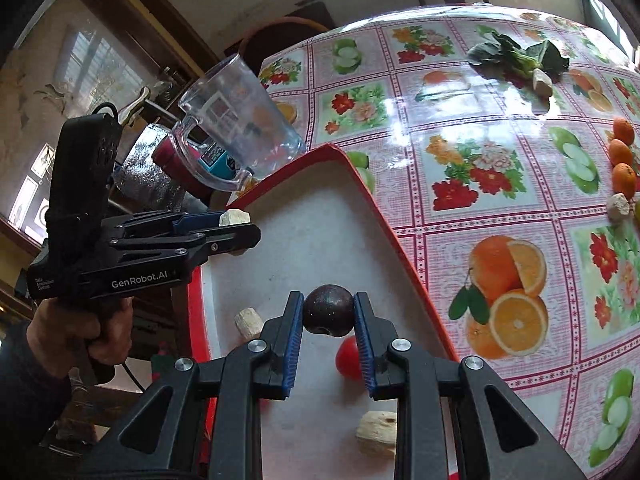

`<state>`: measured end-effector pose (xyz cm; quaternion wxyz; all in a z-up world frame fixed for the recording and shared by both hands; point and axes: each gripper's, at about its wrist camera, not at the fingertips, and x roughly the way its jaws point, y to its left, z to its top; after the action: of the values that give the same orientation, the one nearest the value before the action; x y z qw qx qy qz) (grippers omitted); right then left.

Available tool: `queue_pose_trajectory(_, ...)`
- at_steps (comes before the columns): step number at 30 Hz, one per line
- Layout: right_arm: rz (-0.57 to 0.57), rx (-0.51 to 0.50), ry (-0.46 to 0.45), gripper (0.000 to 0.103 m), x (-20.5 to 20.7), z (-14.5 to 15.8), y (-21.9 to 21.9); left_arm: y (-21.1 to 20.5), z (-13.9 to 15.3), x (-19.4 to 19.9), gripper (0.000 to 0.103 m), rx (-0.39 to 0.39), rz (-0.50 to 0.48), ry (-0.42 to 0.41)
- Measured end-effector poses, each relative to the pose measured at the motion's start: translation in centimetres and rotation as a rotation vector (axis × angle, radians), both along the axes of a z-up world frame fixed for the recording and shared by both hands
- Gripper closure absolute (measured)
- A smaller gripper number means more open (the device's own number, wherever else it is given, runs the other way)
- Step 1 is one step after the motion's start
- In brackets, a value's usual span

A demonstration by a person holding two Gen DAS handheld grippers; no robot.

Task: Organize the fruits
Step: 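Carry the chunk in the left tool and the plum in the right tool to the tray, then open the left tool over the tray while the right tool releases the plum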

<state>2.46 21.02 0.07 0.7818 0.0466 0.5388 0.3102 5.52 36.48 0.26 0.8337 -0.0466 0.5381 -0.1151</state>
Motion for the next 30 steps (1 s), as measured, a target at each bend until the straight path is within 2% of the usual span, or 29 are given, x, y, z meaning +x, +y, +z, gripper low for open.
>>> queue_pose_trajectory(5, 0.029, -0.057, 0.006, 0.078, 0.7, -2.0, 2.4, 0.5, -1.5, -0.1, 0.064, 0.026, 0.000, 0.016)
queue_pose_trajectory(12, 0.059, -0.112, 0.015, 0.074, 1.1, -3.7, 3.9, 0.8, -3.0, 0.2, 0.064, 0.008, 0.005, 0.045)
queue_pose_trajectory(17, 0.049, -0.126, 0.009, 0.073, 0.9, -3.8, 4.0, 0.8, -3.8, 0.0, 0.064, 0.024, 0.002, 0.062)
queue_pose_trajectory(21, 0.034, -0.115, 0.001, 0.067, 0.8, -3.2, 3.5, 1.1, -3.7, -0.1, 0.064, 0.015, 0.003, 0.060)
queue_pose_trajectory(24, 0.026, -0.108, -0.008, 0.063, 0.6, -2.6, 3.0, 1.0, -3.7, -0.1, 0.060, 0.019, -0.006, 0.065)
queue_pose_trajectory(26, 0.017, -0.101, -0.014, 0.063, 0.5, -2.0, 2.7, 0.9, -3.7, -0.1, 0.047, 0.034, -0.006, 0.070)
queue_pose_trajectory(30, -0.019, -0.068, -0.021, 0.062, 0.2, -0.8, 1.5, 0.7, -3.8, -0.2, 0.045, 0.045, -0.008, 0.070)
